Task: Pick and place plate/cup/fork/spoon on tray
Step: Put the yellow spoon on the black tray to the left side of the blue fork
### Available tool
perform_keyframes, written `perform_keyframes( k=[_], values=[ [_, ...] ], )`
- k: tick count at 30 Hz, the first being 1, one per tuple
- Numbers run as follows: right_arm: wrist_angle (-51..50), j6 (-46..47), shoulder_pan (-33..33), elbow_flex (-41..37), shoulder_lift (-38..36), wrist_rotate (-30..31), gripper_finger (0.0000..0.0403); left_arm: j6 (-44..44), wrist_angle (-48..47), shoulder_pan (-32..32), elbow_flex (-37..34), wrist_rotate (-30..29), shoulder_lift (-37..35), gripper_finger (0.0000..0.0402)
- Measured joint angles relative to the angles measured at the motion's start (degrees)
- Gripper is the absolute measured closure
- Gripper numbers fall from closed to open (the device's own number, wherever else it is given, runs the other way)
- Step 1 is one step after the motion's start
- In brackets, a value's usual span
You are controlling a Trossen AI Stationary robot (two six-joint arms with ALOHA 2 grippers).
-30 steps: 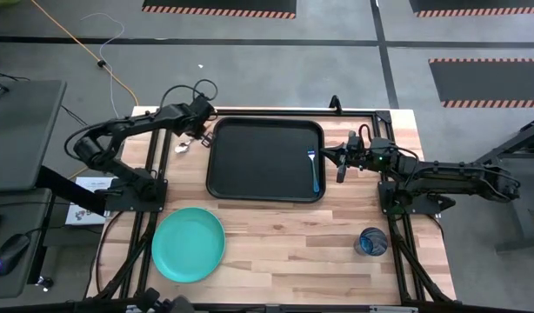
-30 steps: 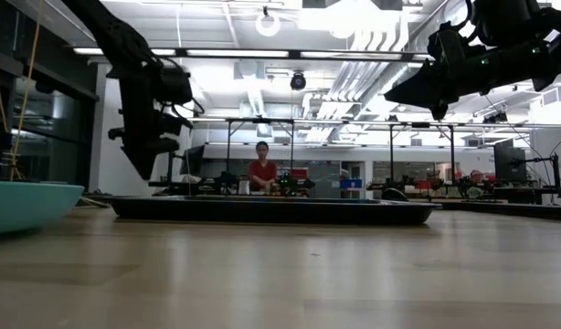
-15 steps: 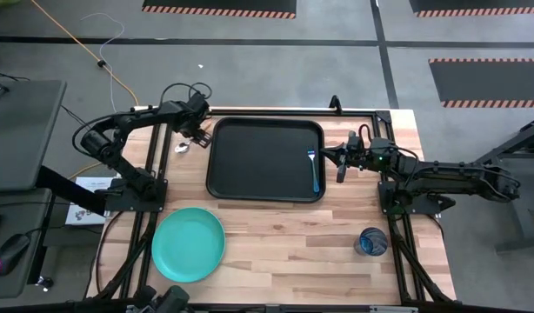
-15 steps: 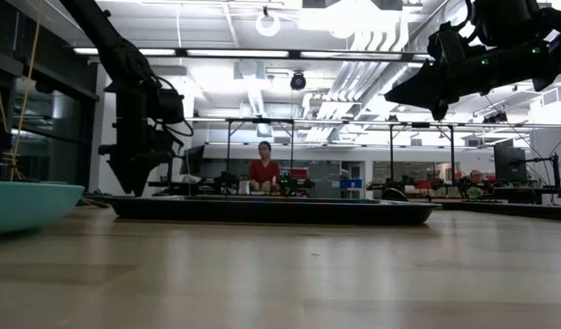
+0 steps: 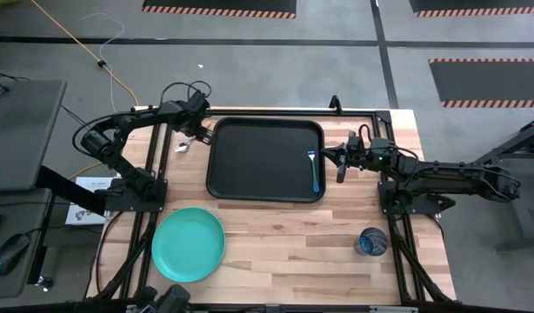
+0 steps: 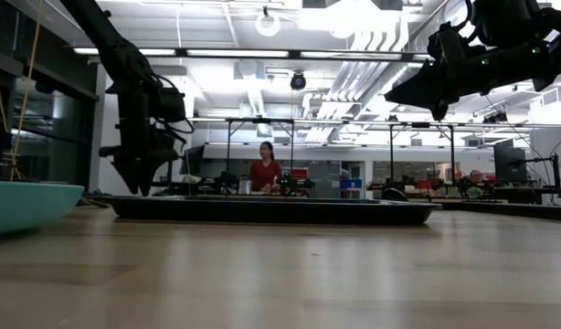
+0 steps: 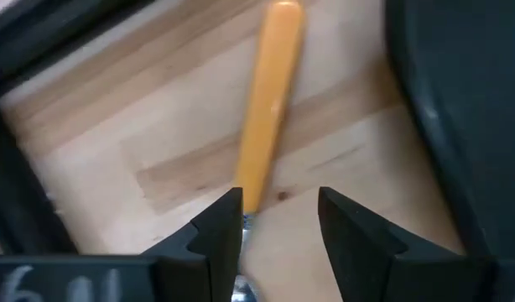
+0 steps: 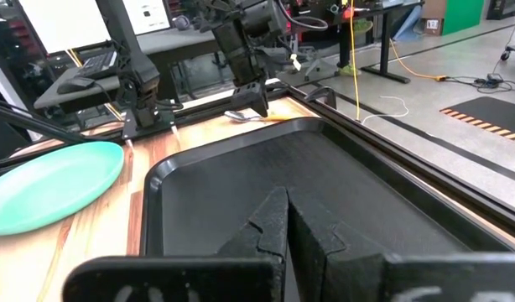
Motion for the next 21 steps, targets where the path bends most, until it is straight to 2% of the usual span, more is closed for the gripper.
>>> perform_keyframes(
  k=[3, 7, 10, 13, 21],
  values=[
    [-0.26, 0.03, 0.0, 0.0, 0.0, 0.0, 0.0402, -0.52, 0.08, -0.1, 0.0, -1.21, 0.0, 0.026],
    [-0.94, 0.26, -0.01, 0.0, -0.01, 0.01, 0.0402, -2.63, 0.18, -0.46, 0.02, -7.13, 1.67, 0.0261],
    [-1.13, 0.26, 0.0, 0.0, 0.0, 0.0, 0.0402, -3.5, -0.49, -0.76, 0.05, -6.76, 4.8, 0.0261],
    [-1.08, 0.27, -0.02, 0.0, 0.0, 0.0, 0.0402, -3.54, -1.23, -3.03, 1.44, -9.1, 7.13, 0.0261],
    [-1.56, 0.24, -0.01, -0.01, 0.01, 0.0, 0.0402, -3.93, -1.38, -4.11, 3.03, -9.1, 8.57, 0.0262]
  ],
)
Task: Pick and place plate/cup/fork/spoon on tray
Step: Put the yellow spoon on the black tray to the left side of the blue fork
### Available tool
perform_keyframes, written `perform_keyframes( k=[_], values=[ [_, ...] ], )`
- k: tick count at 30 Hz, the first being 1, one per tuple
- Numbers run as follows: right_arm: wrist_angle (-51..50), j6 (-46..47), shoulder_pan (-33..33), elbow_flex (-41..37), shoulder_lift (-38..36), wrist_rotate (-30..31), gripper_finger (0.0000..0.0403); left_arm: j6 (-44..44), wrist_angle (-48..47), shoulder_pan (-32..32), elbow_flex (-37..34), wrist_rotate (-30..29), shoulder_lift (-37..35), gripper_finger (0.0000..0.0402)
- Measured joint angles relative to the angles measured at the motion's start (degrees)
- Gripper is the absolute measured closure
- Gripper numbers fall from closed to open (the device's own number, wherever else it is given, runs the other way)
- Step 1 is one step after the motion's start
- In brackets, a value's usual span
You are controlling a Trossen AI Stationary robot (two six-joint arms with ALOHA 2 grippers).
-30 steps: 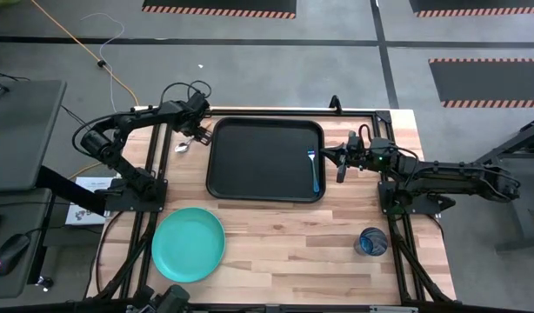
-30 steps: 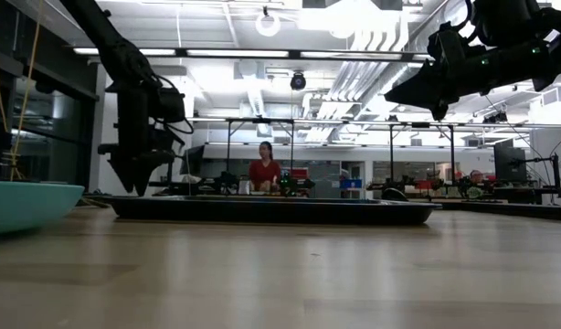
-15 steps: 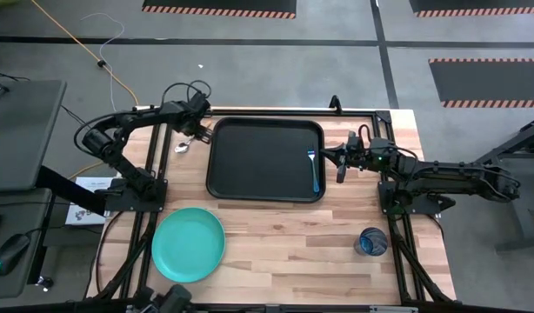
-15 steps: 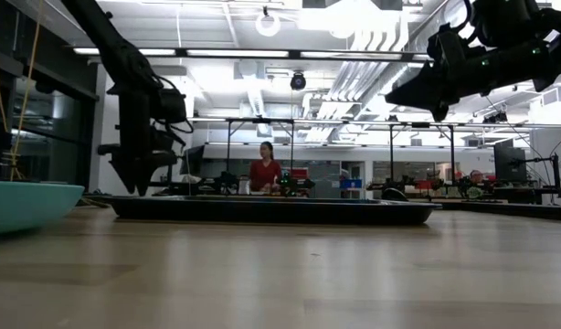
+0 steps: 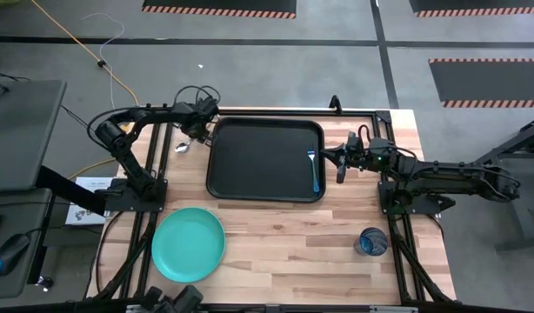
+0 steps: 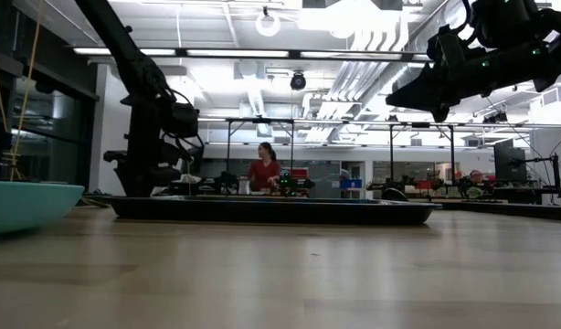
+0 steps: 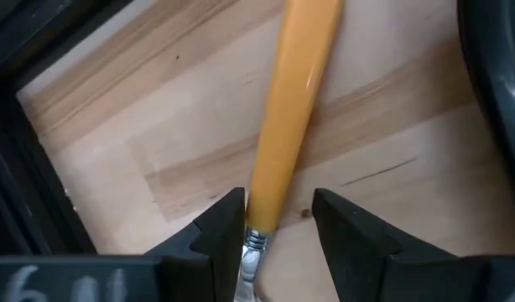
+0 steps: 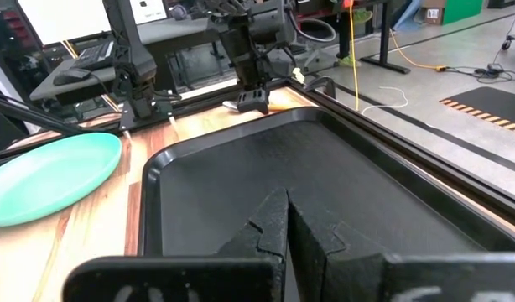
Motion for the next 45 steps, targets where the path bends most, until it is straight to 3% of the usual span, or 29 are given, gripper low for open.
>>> perform_keyframes(
  k=[5, 13, 45],
  values=[
    [-0.38, -0.19, 0.01, -0.01, 0.03, 0.0, 0.0402, 0.23, -2.31, 1.85, 0.16, 1.29, 0.0, 0.0286],
    [-1.32, 0.2, 0.01, -0.01, 0.32, 0.0, 0.0402, 2.51, -2.64, 2.06, 0.05, 1.62, 0.0, 0.0369],
    [-1.58, -0.22, 0.01, -0.03, 0.32, 0.0, 0.0402, 4.6, -4.19, 1.62, -0.15, -1.82, 0.11, 0.037]
  ],
)
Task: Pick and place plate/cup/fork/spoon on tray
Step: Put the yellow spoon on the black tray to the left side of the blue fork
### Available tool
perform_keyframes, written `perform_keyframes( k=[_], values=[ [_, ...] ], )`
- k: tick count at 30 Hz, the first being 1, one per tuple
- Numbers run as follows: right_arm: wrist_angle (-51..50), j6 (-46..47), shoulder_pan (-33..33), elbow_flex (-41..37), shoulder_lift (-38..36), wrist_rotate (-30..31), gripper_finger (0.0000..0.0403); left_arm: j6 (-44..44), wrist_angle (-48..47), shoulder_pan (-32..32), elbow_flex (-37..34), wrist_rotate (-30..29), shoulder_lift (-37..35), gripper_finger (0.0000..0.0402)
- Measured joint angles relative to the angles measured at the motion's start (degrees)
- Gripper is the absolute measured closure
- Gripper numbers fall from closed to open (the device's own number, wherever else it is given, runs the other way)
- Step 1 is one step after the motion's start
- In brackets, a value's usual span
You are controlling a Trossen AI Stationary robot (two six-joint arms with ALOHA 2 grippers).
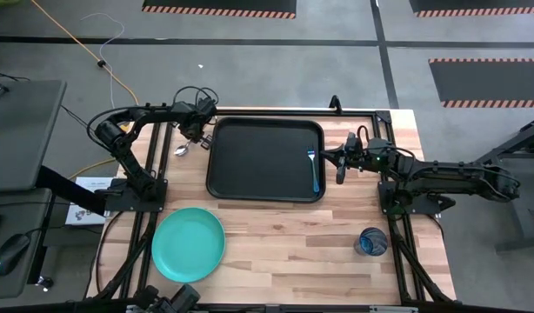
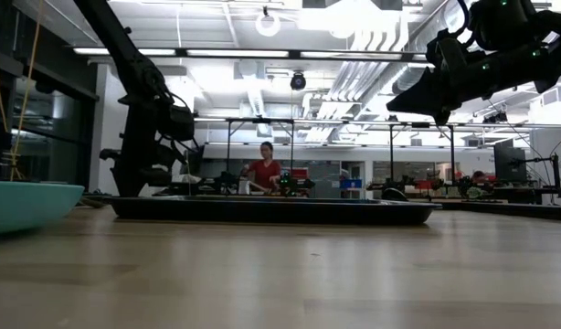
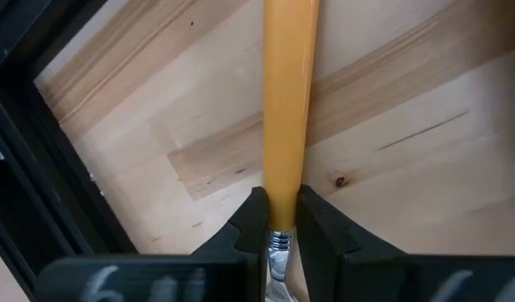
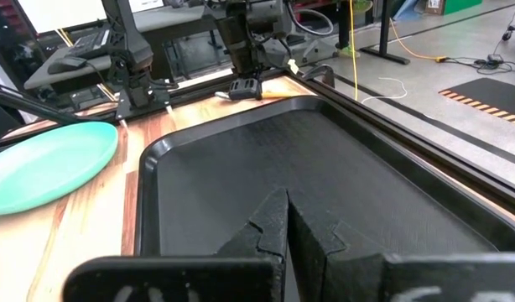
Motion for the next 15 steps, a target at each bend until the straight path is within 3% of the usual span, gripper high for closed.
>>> perform_keyframes(
  k=[9, 15],
  values=[
    [-0.02, 0.0, 0.0, 0.02, 0.0, 0.0, 0.0402, -0.82, -0.54, -0.04, 1.5, -5.89, -0.44, 0.0384],
    [-0.07, 0.0, 0.0, 0.0, 0.0, 0.0, 0.0402, -0.66, -0.57, -0.32, 1.7, -4.08, -2.67, 0.04]
  ],
)
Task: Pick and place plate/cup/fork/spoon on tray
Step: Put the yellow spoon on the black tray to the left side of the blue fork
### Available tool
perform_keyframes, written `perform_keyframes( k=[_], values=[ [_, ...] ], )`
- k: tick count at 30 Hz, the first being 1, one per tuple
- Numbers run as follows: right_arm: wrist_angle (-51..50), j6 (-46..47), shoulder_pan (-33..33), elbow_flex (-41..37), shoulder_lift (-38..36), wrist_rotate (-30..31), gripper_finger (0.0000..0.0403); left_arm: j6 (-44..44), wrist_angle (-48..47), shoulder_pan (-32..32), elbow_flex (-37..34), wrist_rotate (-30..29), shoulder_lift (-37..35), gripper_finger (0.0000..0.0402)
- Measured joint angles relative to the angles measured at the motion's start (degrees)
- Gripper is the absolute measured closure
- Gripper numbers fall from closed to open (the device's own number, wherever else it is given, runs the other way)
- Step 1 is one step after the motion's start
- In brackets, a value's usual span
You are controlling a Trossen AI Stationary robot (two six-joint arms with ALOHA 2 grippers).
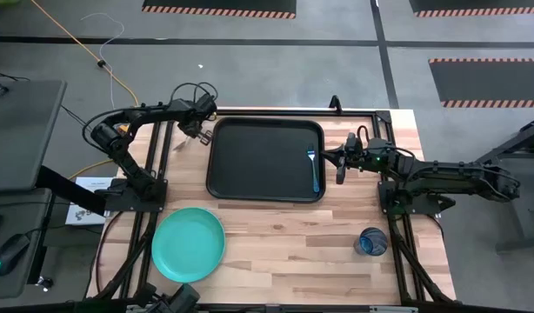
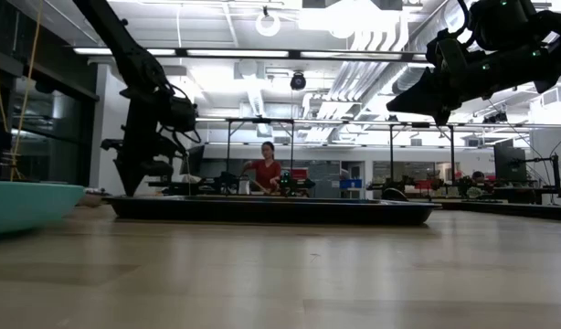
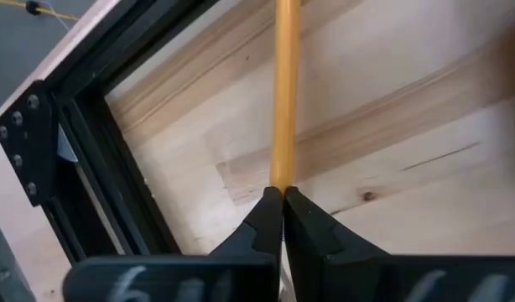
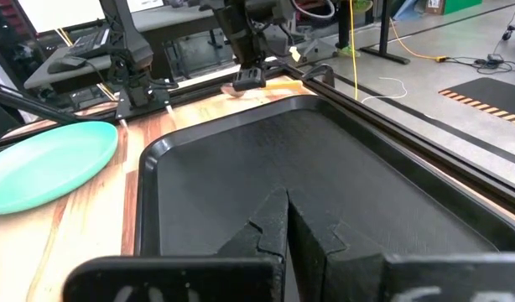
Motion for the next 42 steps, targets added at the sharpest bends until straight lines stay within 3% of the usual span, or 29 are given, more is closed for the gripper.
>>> perform_keyframes(
  k=[19, 42],
  values=[
    [-0.04, -0.01, 0.0, 0.01, 0.0, 0.0, 0.0402, 0.55, 0.09, -4.57, 0.11, 0.19, -6.13, 0.04],
    [-0.5, 0.42, -0.02, 0.02, 0.0, 1.4, 0.0402, 0.55, 1.32, -6.5, 0.17, 0.51, -6.4, 0.0401]
  ],
)
